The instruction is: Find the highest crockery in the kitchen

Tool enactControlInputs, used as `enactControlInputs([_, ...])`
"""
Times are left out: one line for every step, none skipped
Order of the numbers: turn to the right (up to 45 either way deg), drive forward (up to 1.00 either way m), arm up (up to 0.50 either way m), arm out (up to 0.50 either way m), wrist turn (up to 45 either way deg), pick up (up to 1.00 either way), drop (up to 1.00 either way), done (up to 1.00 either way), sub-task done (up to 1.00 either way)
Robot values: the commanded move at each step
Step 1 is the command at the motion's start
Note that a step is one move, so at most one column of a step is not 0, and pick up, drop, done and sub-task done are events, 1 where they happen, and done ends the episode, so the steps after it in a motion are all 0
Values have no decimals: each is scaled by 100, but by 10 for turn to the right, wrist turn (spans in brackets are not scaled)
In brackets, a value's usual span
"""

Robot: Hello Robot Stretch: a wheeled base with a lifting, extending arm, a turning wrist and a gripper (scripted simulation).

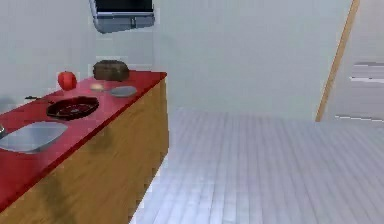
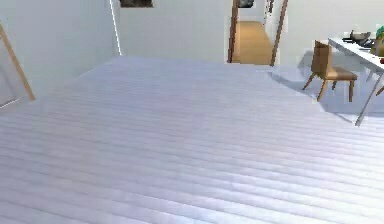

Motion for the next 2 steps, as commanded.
enactControlInputs([-390, 0, 0, 0, 0, 0, 0, 0, 0])
enactControlInputs([0, 0, 0, 0, 0, 0, 0, 100, 0])
